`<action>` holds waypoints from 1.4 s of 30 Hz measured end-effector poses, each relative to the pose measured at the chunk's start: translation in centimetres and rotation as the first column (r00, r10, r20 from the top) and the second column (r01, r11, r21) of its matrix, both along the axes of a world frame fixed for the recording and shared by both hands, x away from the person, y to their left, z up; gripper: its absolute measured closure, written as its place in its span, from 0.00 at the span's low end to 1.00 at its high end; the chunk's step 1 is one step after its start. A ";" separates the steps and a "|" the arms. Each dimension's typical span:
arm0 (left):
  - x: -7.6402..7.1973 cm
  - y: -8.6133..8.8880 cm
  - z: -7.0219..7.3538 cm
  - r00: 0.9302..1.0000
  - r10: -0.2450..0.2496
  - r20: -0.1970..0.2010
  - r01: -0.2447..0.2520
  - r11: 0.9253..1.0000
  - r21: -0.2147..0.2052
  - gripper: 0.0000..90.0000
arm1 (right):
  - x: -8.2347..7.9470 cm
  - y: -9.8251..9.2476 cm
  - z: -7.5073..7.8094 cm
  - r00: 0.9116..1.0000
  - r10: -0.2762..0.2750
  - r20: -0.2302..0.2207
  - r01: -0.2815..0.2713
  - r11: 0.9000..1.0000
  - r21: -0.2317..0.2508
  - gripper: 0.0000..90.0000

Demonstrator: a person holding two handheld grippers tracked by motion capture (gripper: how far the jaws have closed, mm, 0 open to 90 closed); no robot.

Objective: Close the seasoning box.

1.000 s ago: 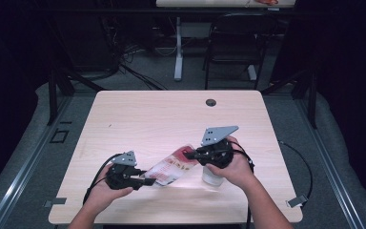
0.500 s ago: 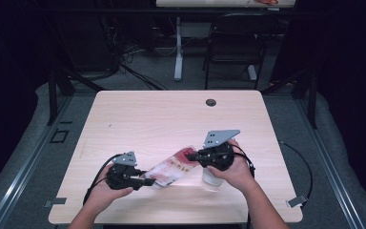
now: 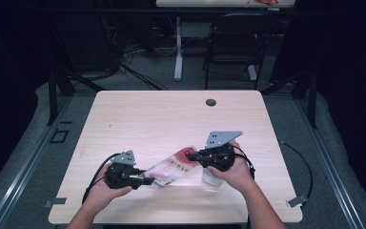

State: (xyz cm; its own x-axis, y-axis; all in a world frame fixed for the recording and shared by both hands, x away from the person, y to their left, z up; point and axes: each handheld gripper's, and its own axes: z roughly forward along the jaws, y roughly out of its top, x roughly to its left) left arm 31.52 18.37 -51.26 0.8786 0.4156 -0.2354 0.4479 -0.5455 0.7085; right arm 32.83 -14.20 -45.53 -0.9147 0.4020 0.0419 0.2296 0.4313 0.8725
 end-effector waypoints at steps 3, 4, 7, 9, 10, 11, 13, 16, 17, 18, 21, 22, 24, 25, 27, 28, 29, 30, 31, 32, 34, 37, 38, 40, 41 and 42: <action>0.0 0.0 0.2 1.000 -0.002 -0.001 0.002 1.000 0.004 0.75 | 0.0 -0.1 0.0 1.000 0.001 0.001 -0.001 1.000 0.002 0.98; 0.0 0.0 0.2 1.000 0.009 0.008 -0.009 1.000 0.013 0.75 | 0.0 -0.1 0.0 1.000 0.001 0.000 -0.001 1.000 0.007 0.98; 0.1 0.0 0.4 1.000 0.001 -0.003 -0.001 1.000 0.008 0.75 | 0.1 -0.3 -0.2 1.000 0.001 -0.009 -0.001 1.000 0.020 0.98; 0.1 0.0 0.5 1.000 -0.002 -0.001 0.002 1.000 0.010 0.75 | 0.1 -0.4 -0.2 1.000 -0.002 -0.011 0.002 0.999 0.032 0.98; 0.1 0.0 0.6 1.000 0.000 -0.001 0.000 1.000 0.011 0.75 | 0.1 -0.4 -0.2 1.000 -0.001 -0.012 0.002 0.999 0.032 0.98; 0.1 0.0 0.7 1.000 0.000 0.000 0.000 1.000 0.013 0.75 | 0.1 -0.5 -0.2 1.000 -0.002 -0.011 0.003 0.999 0.035 0.98; 0.1 0.0 0.8 1.000 0.000 0.002 0.000 1.000 0.016 0.75 | 0.1 -0.5 -0.2 1.000 -0.002 -0.009 0.003 0.999 0.035 0.98; 0.1 0.0 1.0 1.000 0.000 0.005 0.000 1.000 0.017 0.75 | 0.2 -0.7 -0.3 1.000 -0.001 -0.012 0.002 0.999 0.044 0.98; 0.0 0.0 1.1 1.000 0.009 0.012 -0.009 1.000 0.026 0.75 | 0.2 -0.7 -0.3 1.000 -0.001 -0.012 0.001 0.999 0.045 0.98; 0.0 0.0 1.2 1.000 0.009 0.013 -0.009 1.000 0.027 0.75 | 0.2 -0.7 -0.3 1.000 -0.001 -0.011 0.002 0.999 0.044 0.98; 0.0 -0.1 1.5 1.000 0.008 0.011 -0.008 0.999 0.034 0.75 | 0.1 -0.8 -0.3 1.000 -0.001 -0.010 0.001 0.999 0.048 0.98; 0.1 -0.1 1.6 1.000 -0.002 0.004 0.002 1.000 0.027 0.75 | 0.2 -0.9 -0.3 1.000 -0.001 -0.011 0.001 0.999 0.047 0.98; 0.1 -0.1 1.9 1.000 -0.002 0.009 0.002 0.999 0.035 0.76 | 0.2 -1.0 -0.3 1.000 -0.002 -0.011 0.003 0.999 0.051 0.98; 0.1 -0.1 2.1 1.000 0.001 0.013 -0.001 0.999 0.044 0.76 | 0.2 -1.0 -0.2 1.000 -0.002 -0.011 0.002 0.999 0.050 0.98; 0.2 -0.2 2.3 1.000 -0.002 0.010 0.002 0.999 0.037 0.76 | 0.1 -1.1 -0.2 1.000 -0.004 -0.010 0.005 0.999 0.050 0.98; 0.2 -0.2 2.4 1.000 -0.002 0.009 0.002 0.999 0.039 0.76 | 0.1 -1.2 -0.2 1.000 -0.005 -0.012 0.005 0.999 0.053 0.98; 0.2 -0.2 2.6 1.000 -0.003 0.013 0.002 0.999 0.045 0.76 | 0.1 -1.2 -0.2 1.000 -0.007 -0.013 0.007 0.999 0.051 0.97; 0.3 -0.2 2.7 1.000 -0.007 0.006 0.006 0.999 0.044 0.76 | 0.1 -1.3 -0.2 1.000 -0.008 -0.011 0.009 0.999 0.052 0.97; 0.3 -0.2 2.9 1.000 -0.009 0.007 0.009 0.999 0.050 0.76 | 0.1 -1.3 -0.2 1.000 -0.009 -0.011 0.009 0.998 0.055 0.97; 0.3 -0.3 3.0 1.000 -0.008 0.006 0.008 0.998 0.054 0.76 | 0.1 -1.3 -0.2 1.000 -0.008 -0.012 0.009 0.998 0.056 0.97; 0.4 -0.4 3.4 1.000 -0.013 0.001 0.013 0.998 0.066 0.76 | 0.1 -1.4 -0.1 1.000 -0.009 -0.012 0.009 0.998 0.054 0.97; 0.5 -0.6 3.9 1.000 -0.014 0.005 0.014 0.996 0.084 0.76 | 0.1 -1.6 -0.1 1.000 -0.012 -0.010 0.013 0.998 0.055 0.96; 0.6 -0.6 4.0 1.000 -0.015 0.007 0.014 0.996 0.088 0.76 | 0.1 -1.6 -0.1 1.000 -0.015 -0.010 0.016 0.998 0.053 0.96; 0.6 -0.6 4.2 1.000 -0.020 0.005 0.020 0.995 0.094 0.76 | 0.1 -1.7 -0.1 1.000 -0.016 -0.013 0.017 0.998 0.054 0.96; 0.6 -0.7 4.3 1.000 -0.019 0.002 0.019 0.995 0.094 0.76 | 0.1 -1.7 -0.1 1.000 -0.015 -0.014 0.015 0.998 0.054 0.94; 0.6 -0.7 4.3 1.000 -0.021 0.001 0.021 0.995 0.096 0.76 | 0.1 -1.7 -0.1 1.000 -0.016 -0.015 0.016 0.998 0.057 0.93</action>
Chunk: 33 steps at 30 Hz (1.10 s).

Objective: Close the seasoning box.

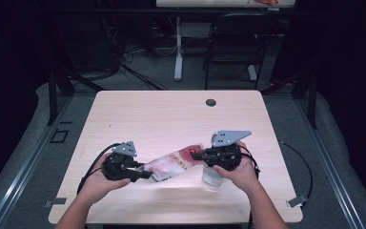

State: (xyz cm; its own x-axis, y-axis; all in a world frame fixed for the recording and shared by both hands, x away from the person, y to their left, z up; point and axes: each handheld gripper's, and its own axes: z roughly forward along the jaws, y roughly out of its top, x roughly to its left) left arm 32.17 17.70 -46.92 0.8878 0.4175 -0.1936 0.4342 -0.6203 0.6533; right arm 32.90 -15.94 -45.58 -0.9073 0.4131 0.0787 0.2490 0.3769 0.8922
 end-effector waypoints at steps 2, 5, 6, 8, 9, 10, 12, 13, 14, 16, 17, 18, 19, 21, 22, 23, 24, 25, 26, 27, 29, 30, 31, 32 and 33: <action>0.0 -0.1 0.2 1.000 -0.003 0.003 0.003 1.000 0.006 0.76 | 0.0 -0.1 0.0 1.000 -0.003 0.002 0.003 1.000 0.000 0.92; 0.0 -0.2 0.7 1.000 -0.004 0.003 0.004 1.000 0.014 0.76 | 0.0 -0.3 0.1 1.000 -0.008 0.002 0.008 1.000 0.005 0.90; 0.0 -0.2 0.8 1.000 -0.005 0.006 0.005 1.000 0.017 0.76 | 0.0 -0.3 0.1 1.000 -0.009 0.002 0.009 1.000 0.003 0.89; 0.0 -0.2 1.0 1.000 -0.008 0.004 0.008 1.000 0.019 0.76 | -0.1 -0.5 0.2 1.000 -0.013 0.002 0.013 1.000 0.003 0.89; 0.0 -0.3 1.1 1.000 -0.010 0.006 0.009 1.000 0.025 0.76 | -0.1 -0.6 0.2 1.000 -0.012 0.003 0.012 1.000 0.004 0.88; 0.0 -0.3 1.3 1.000 -0.010 0.008 0.010 1.000 0.027 0.76 | -0.1 -0.6 0.2 1.000 -0.017 0.002 0.017 1.000 0.008 0.88; 0.0 -0.4 1.5 1.000 -0.011 0.007 0.011 0.999 0.031 0.76 | -0.2 -0.8 0.2 1.000 -0.020 0.003 0.020 1.000 0.008 0.87; 0.0 -0.4 1.6 1.000 -0.012 0.007 0.012 0.999 0.030 0.76 | -0.2 -1.0 0.2 1.000 -0.023 0.004 0.023 1.000 0.005 0.86; 0.0 -0.4 1.7 1.000 -0.011 0.008 0.010 0.999 0.032 0.76 | -0.3 -1.1 0.3 1.000 -0.026 0.006 0.026 1.000 0.006 0.86; 0.1 -0.4 1.9 1.000 -0.011 0.006 0.011 0.999 0.034 0.77 | -0.3 -1.4 0.3 0.999 -0.033 0.008 0.033 0.999 0.007 0.85; 0.1 -0.4 1.9 1.000 -0.010 0.004 0.010 0.999 0.034 0.77 | -0.4 -1.6 0.4 0.999 -0.037 0.007 0.037 0.999 0.009 0.85; 0.1 -0.4 1.9 1.000 -0.009 0.001 0.009 0.999 0.031 0.77 | -0.4 -1.7 0.4 0.999 -0.039 0.008 0.039 0.999 0.010 0.85; 0.2 -0.4 1.9 1.000 -0.010 0.000 0.010 0.999 0.032 0.77 | -0.4 -2.0 0.5 0.999 -0.043 0.007 0.043 0.999 0.013 0.85; 0.2 -0.4 2.0 1.000 -0.009 -0.003 0.009 0.999 0.031 0.77 | -0.5 -2.4 0.5 0.999 -0.049 0.005 0.049 0.999 0.023 0.86; 0.2 -0.4 2.0 1.000 -0.008 -0.006 0.008 1.000 0.030 0.77 | -0.5 -2.6 0.5 0.999 -0.051 0.004 0.051 0.998 0.023 0.87; 0.2 -0.4 2.1 1.000 -0.008 -0.007 0.008 1.000 0.030 0.77 | -0.5 -2.7 0.6 0.999 -0.046 0.004 0.046 0.999 0.021 0.89; 0.2 -0.4 2.1 1.000 -0.009 -0.007 0.009 0.999 0.030 0.77 | -0.6 -2.8 0.6 0.999 -0.047 0.004 0.047 0.999 0.019 0.90; 0.2 -0.4 2.1 1.000 -0.012 -0.008 0.013 0.999 0.030 0.77 | -0.6 -2.9 0.6 0.999 -0.046 0.004 0.046 0.999 0.019 0.91; 0.2 -0.4 2.2 1.000 -0.011 -0.010 0.011 1.000 0.029 0.77 | -0.6 -2.9 0.6 0.999 -0.046 0.008 0.046 0.999 0.016 0.91; 0.2 -0.5 2.2 1.000 -0.010 -0.007 0.011 0.999 0.031 0.77 | -0.6 -2.9 0.6 0.999 -0.046 0.008 0.046 0.999 0.016 0.92; 0.2 -0.5 2.4 1.000 -0.015 -0.010 0.015 0.999 0.029 0.77 | -0.6 -3.0 0.6 0.999 -0.051 0.010 0.051 0.999 0.014 0.94; 0.3 -0.4 2.4 1.000 -0.017 -0.011 0.017 1.000 0.027 0.77 | -0.6 -3.0 0.5 0.998 -0.055 0.012 0.055 0.998 0.015 0.95; 0.3 -0.4 2.5 1.000 -0.018 -0.012 0.018 1.000 0.026 0.77 | -0.5 -3.0 0.5 0.998 -0.060 0.016 0.060 0.998 0.015 0.96; 0.3 -0.4 2.5 1.000 -0.016 -0.013 0.016 1.000 0.022 0.77 | -0.5 -3.1 0.5 0.998 -0.064 0.018 0.064 0.998 0.015 0.97; 0.3 -0.5 2.6 1.000 -0.017 -0.016 0.017 1.000 0.022 0.77 | -0.5 -3.1 0.5 0.998 -0.068 0.020 0.067 0.998 0.015 0.97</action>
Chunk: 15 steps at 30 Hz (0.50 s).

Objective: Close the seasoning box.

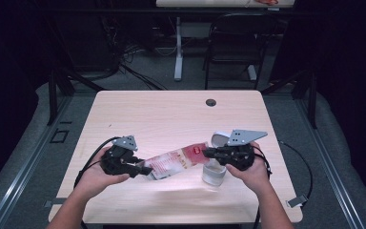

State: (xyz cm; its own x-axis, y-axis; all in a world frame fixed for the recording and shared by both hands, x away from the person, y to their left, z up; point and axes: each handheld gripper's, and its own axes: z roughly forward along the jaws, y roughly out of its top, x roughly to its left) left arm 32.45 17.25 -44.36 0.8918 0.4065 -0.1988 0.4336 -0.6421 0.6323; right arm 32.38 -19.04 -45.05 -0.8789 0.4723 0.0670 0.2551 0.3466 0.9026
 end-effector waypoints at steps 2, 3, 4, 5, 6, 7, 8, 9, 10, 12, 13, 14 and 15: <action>0.0 0.0 0.1 1.000 -0.003 0.004 0.003 1.000 0.002 0.77 | 0.0 0.0 0.0 1.000 -0.004 0.001 0.004 1.000 0.003 0.97; 0.0 0.0 0.2 1.000 -0.005 0.002 0.005 1.000 0.000 0.77 | 0.1 -0.1 0.0 1.000 -0.006 0.000 0.006 1.000 0.004 0.98; 0.0 -0.1 0.2 1.000 -0.005 0.002 0.005 1.000 -0.001 0.78 | 0.1 -0.1 0.0 1.000 -0.008 -0.002 0.008 1.000 0.007 0.98; 0.0 -0.1 0.3 1.000 -0.005 0.003 0.005 1.000 0.002 0.78 | 0.1 -0.2 0.0 1.000 -0.007 -0.004 0.007 1.000 0.011 0.98; 0.0 -0.1 0.4 1.000 -0.006 0.003 0.006 1.000 0.000 0.78 | 0.1 -0.2 0.0 1.000 -0.007 -0.005 0.007 1.000 0.013 0.98; 0.0 -0.1 0.5 1.000 -0.006 0.001 0.006 1.000 -0.002 0.78 | 0.1 -0.3 0.0 1.000 -0.008 -0.006 0.008 1.000 0.015 0.98; 0.0 -0.1 0.6 1.000 -0.007 -0.002 0.007 1.000 -0.001 0.78 | 0.1 -0.3 0.0 1.000 -0.011 -0.007 0.011 1.000 0.019 0.98; 0.1 -0.1 0.6 1.000 -0.008 -0.001 0.008 1.000 0.000 0.78 | 0.2 -0.3 0.0 1.000 -0.011 -0.007 0.011 1.000 0.022 0.98; 0.1 -0.2 0.7 1.000 -0.006 -0.001 0.006 1.000 0.002 0.78 | 0.2 -0.3 0.0 1.000 -0.012 -0.007 0.012 1.000 0.022 0.98; 0.1 -0.2 0.8 1.000 -0.006 0.002 0.006 1.000 0.003 0.78 | 0.2 -0.4 0.0 1.000 -0.014 -0.007 0.015 1.000 0.018 0.98; 0.1 -0.2 0.9 1.000 -0.005 0.004 0.005 1.000 0.003 0.78 | 0.2 -0.4 0.0 1.000 -0.015 -0.007 0.015 1.000 0.018 0.98; 0.1 -0.2 0.9 1.000 -0.006 0.004 0.006 1.000 0.001 0.78 | 0.2 -0.4 0.0 1.000 -0.016 -0.008 0.016 1.000 0.019 0.98; 0.1 -0.2 0.9 1.000 -0.005 0.006 0.005 1.000 0.005 0.78 | 0.2 -0.4 -0.1 1.000 -0.016 -0.009 0.016 1.000 0.019 0.99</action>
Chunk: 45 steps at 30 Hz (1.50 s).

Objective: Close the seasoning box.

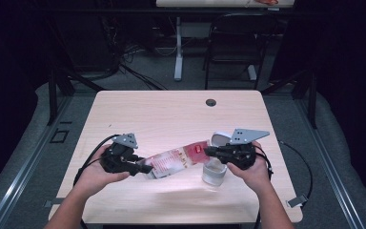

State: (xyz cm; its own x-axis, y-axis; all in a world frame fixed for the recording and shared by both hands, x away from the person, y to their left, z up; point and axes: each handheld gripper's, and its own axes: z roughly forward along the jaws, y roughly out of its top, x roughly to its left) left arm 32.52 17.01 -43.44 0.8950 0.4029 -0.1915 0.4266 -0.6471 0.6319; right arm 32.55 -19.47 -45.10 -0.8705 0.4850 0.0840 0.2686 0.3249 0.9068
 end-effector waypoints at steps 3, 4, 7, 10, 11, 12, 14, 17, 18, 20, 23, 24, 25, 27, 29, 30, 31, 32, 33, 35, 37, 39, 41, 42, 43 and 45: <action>0.0 0.0 0.1 1.000 0.004 -0.002 -0.004 1.000 -0.002 0.78 | 0.0 0.0 -0.1 1.000 0.000 0.000 0.000 1.000 0.004 0.99; 0.0 -0.1 0.1 1.000 0.004 -0.003 -0.004 1.000 0.001 0.78 | 0.0 -0.1 -0.1 1.000 -0.001 0.001 0.001 1.000 0.003 0.99; 0.0 -0.2 0.3 1.000 0.004 0.000 -0.004 1.000 0.004 0.78 | 0.0 -0.1 -0.1 1.000 -0.005 -0.002 0.005 1.000 0.006 0.99; 0.1 -0.3 0.6 1.000 0.004 0.004 -0.004 1.000 0.005 0.78 | 0.0 -0.2 -0.2 1.000 -0.006 -0.001 0.006 1.000 0.008 0.99; 0.1 -0.3 0.6 1.000 0.004 0.004 -0.004 1.000 0.005 0.78 | 0.0 -0.3 -0.2 1.000 -0.008 -0.001 0.008 1.000 0.008 0.99; 0.1 -0.3 0.7 1.000 0.003 0.005 -0.003 1.000 0.004 0.78 | 0.0 -0.3 -0.2 1.000 -0.008 -0.001 0.008 1.000 0.008 0.99; 0.1 -0.3 0.8 1.000 0.004 0.005 -0.004 1.000 0.005 0.78 | 0.0 -0.3 -0.2 1.000 -0.009 -0.002 0.009 1.000 0.009 0.99; 0.1 -0.4 1.0 1.000 0.002 0.008 -0.002 1.000 0.007 0.78 | 0.0 -0.4 -0.2 1.000 -0.011 -0.001 0.011 1.000 0.009 0.99; 0.1 -0.4 1.1 1.000 0.002 0.008 -0.002 1.000 0.006 0.78 | 0.0 -0.4 -0.2 1.000 -0.012 -0.001 0.012 1.000 0.009 0.99; 0.2 -0.4 1.2 1.000 0.001 0.010 -0.001 1.000 0.008 0.78 | 0.0 -0.5 -0.3 1.000 -0.011 -0.003 0.012 1.000 0.013 0.99; 0.2 -0.5 1.3 1.000 0.000 0.008 0.000 1.000 0.011 0.78 | 0.0 -0.6 -0.3 1.000 -0.012 -0.002 0.012 1.000 0.011 0.99; 0.2 -0.5 1.3 1.000 0.001 0.009 -0.001 1.000 0.011 0.78 | 0.0 -0.6 -0.3 1.000 -0.012 -0.002 0.012 1.000 0.011 0.99; 0.2 -0.5 1.3 1.000 0.001 0.010 -0.001 1.000 0.011 0.78 | 0.0 -0.6 -0.3 1.000 -0.012 -0.002 0.012 1.000 0.011 0.99; 0.2 -0.5 1.4 1.000 0.000 0.011 0.000 1.000 0.012 0.78 | 0.0 -0.6 -0.3 1.000 -0.013 -0.005 0.013 1.000 0.014 0.99; 0.3 -0.6 1.5 1.000 0.001 0.011 -0.002 1.000 0.013 0.78 | 0.0 -0.7 -0.3 1.000 -0.013 -0.005 0.013 1.000 0.011 0.99; 0.3 -0.6 1.5 1.000 0.003 0.011 -0.003 1.000 0.012 0.78 | 0.0 -0.7 -0.3 1.000 -0.013 -0.005 0.013 1.000 0.011 0.99; 0.3 -0.6 1.6 1.000 0.004 0.012 -0.004 1.000 0.012 0.78 | 0.0 -0.7 -0.3 1.000 -0.014 -0.005 0.014 1.000 0.010 0.99; 0.3 -0.6 1.6 1.000 0.002 0.013 -0.002 1.000 0.012 0.78 | 0.0 -0.7 -0.3 1.000 -0.016 -0.004 0.016 1.000 0.010 0.99; 0.3 -0.6 1.7 1.000 0.002 0.015 -0.003 1.000 0.015 0.78 | 0.0 -0.7 -0.3 1.000 -0.016 -0.004 0.016 1.000 0.010 0.99; 0.3 -0.7 1.8 1.000 0.001 0.015 -0.002 1.000 0.016 0.78 | -0.1 -0.7 -0.3 1.000 -0.017 -0.003 0.017 1.000 0.014 0.99; 0.4 -0.7 1.9 1.000 0.000 0.016 0.000 1.000 0.017 0.78 | -0.1 -0.8 -0.3 1.000 -0.018 -0.003 0.018 1.000 0.012 0.99; 0.4 -0.7 2.0 1.000 0.002 0.017 -0.002 1.000 0.014 0.78 | -0.1 -0.7 -0.3 1.000 -0.021 0.000 0.021 1.000 0.010 0.99; 0.5 -0.7 2.0 1.000 0.003 0.018 -0.003 1.000 0.015 0.78 | -0.1 -0.7 -0.3 1.000 -0.022 -0.001 0.022 1.000 0.010 0.99; 0.6 -0.7 2.1 1.000 -0.001 0.016 0.001 1.000 0.019 0.78 | -0.2 -0.8 -0.3 1.000 -0.024 0.000 0.024 1.000 0.011 0.99; 0.6 -0.7 2.1 1.000 -0.001 0.016 0.001 1.000 0.019 0.78 | -0.2 -0.8 -0.3 1.000 -0.023 0.000 0.023 1.000 0.009 0.99; 0.6 -0.7 2.1 1.000 -0.001 0.016 0.001 1.000 0.018 0.78 | -0.2 -0.8 -0.3 1.000 -0.025 0.000 0.025 1.000 0.009 0.99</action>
State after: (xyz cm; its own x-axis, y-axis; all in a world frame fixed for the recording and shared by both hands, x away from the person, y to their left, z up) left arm 33.16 16.28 -41.34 0.8983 0.4051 -0.1701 0.4159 -0.6592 0.6265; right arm 32.37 -20.24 -45.42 -0.8581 0.5059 0.0885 0.2764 0.3097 0.9098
